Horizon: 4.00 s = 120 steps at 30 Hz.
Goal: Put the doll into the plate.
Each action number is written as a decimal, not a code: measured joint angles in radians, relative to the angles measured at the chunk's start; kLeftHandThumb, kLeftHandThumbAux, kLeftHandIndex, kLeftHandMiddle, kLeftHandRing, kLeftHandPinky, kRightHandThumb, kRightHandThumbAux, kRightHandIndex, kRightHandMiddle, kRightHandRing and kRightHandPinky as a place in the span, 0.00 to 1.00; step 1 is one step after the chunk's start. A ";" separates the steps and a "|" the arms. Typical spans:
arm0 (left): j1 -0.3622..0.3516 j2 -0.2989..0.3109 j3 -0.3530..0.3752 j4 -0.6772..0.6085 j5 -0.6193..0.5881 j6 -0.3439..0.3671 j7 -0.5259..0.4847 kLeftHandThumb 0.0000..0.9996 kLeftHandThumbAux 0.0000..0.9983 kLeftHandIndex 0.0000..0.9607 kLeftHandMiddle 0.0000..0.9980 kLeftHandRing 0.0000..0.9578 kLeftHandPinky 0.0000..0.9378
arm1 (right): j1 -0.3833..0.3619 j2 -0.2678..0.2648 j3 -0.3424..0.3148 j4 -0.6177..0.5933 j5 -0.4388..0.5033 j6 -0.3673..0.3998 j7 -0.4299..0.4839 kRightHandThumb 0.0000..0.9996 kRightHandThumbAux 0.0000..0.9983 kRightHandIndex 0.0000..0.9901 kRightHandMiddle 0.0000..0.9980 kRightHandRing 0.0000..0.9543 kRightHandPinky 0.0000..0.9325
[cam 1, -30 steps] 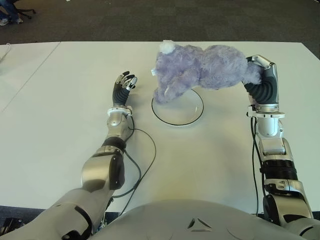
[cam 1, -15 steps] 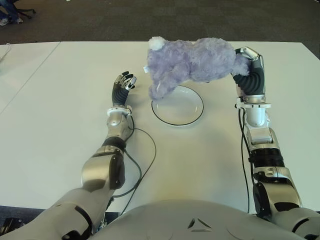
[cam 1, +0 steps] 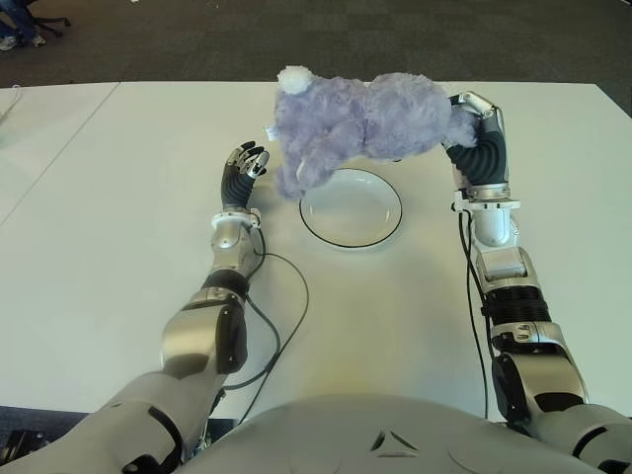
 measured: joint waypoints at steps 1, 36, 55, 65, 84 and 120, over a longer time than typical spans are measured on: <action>0.000 0.000 0.000 0.000 0.000 0.000 0.000 0.00 0.57 0.24 0.27 0.29 0.30 | -0.001 0.002 0.001 0.004 0.000 0.000 0.000 0.68 0.73 0.44 0.87 0.92 0.93; -0.001 -0.001 -0.001 0.000 0.000 0.001 0.014 0.00 0.58 0.25 0.29 0.31 0.32 | -0.103 0.157 0.079 0.227 0.011 -0.083 -0.028 0.68 0.73 0.44 0.86 0.91 0.92; -0.001 -0.002 0.000 0.000 0.000 0.002 0.026 0.00 0.57 0.24 0.27 0.30 0.31 | -0.069 0.157 0.157 0.420 -0.020 -0.058 -0.055 0.25 0.76 0.73 0.90 0.95 0.97; -0.001 -0.006 0.001 0.000 0.000 0.003 0.026 0.00 0.57 0.25 0.28 0.30 0.29 | -0.091 0.100 0.166 0.500 -0.014 -0.005 -0.005 0.08 0.79 0.84 0.91 0.95 0.95; -0.002 -0.009 0.000 0.000 -0.001 0.004 0.026 0.00 0.57 0.24 0.28 0.31 0.30 | -0.136 0.064 0.139 0.613 0.036 0.041 0.066 0.26 0.81 0.78 0.88 0.92 0.91; -0.004 -0.010 0.000 0.000 0.000 0.004 0.025 0.00 0.57 0.23 0.26 0.29 0.31 | -0.247 0.058 -0.071 0.826 0.211 0.090 0.090 0.25 0.76 0.75 0.87 0.93 0.94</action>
